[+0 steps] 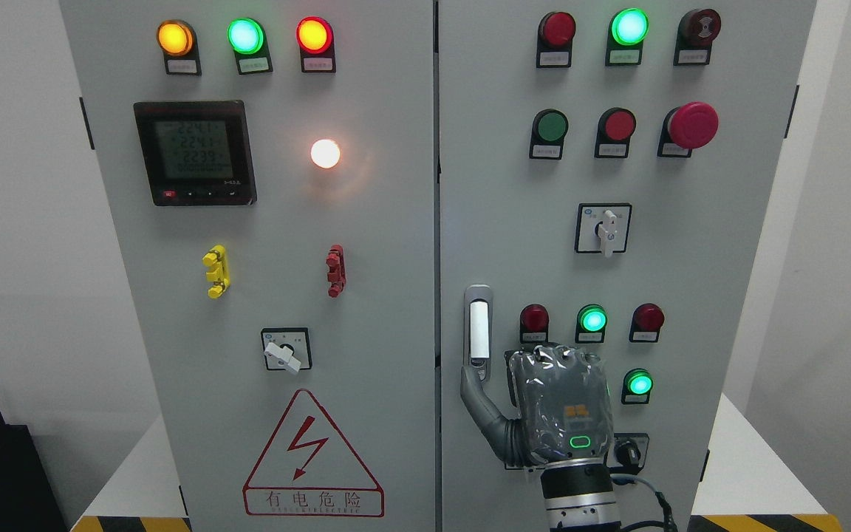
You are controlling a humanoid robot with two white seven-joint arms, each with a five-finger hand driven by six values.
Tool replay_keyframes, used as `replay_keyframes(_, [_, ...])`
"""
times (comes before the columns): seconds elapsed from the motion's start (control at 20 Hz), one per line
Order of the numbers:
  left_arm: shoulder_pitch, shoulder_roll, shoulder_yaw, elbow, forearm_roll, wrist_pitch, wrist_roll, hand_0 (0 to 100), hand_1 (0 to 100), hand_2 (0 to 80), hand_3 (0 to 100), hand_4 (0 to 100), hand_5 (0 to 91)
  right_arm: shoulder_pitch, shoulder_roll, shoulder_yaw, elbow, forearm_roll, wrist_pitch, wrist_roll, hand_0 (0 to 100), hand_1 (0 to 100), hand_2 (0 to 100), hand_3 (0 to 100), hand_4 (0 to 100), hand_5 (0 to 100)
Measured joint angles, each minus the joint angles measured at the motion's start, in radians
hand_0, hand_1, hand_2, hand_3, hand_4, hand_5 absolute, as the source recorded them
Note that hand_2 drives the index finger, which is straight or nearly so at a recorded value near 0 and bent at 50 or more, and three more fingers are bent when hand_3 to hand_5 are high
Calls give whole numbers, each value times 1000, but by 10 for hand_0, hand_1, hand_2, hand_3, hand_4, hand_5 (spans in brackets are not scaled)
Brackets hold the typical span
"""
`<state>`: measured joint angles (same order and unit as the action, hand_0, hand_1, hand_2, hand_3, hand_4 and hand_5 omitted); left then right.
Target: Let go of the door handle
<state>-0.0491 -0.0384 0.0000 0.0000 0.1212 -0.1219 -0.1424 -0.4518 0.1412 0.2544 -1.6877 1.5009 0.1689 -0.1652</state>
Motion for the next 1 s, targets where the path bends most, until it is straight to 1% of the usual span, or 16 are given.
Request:
replay_keyframes(0.1, [0,0,0,0,0,0,0,120,389,0,0,0,0,-1,0,1,1,-1,0,1,395,13,995,1000,959,968])
replay_keyframes(0.25, [0,0,0,0,0,0,0,120,389,0,0,0,0,-5,0,1,2,-1,0,1,392,18,994,1000,976,968])
replay_keyframes(0.4, [0,0,0,0,0,0,0,120,389,0,0,0,0,-9,0,2,4,-2,0,2,393,18,994,1000,964,968])
replay_keyframes(0.65, [0,0,0,0,0,0,0,120,389,0,0,0,0,-15,1,2,8,-2,0,9,392,20,994,1000,975,969])
replay_keyframes(0.85, [0,0,0,0,0,0,0,120,389,0,0,0,0,-17,1,2,12,-3,0,14,390,23,992,1000,951,968])
replay_keyframes(1.0, [0,0,0,0,0,0,0,120,389,0,0,0,0,-21,1,0,15,-3,0,14,389,24,992,1000,952,968])
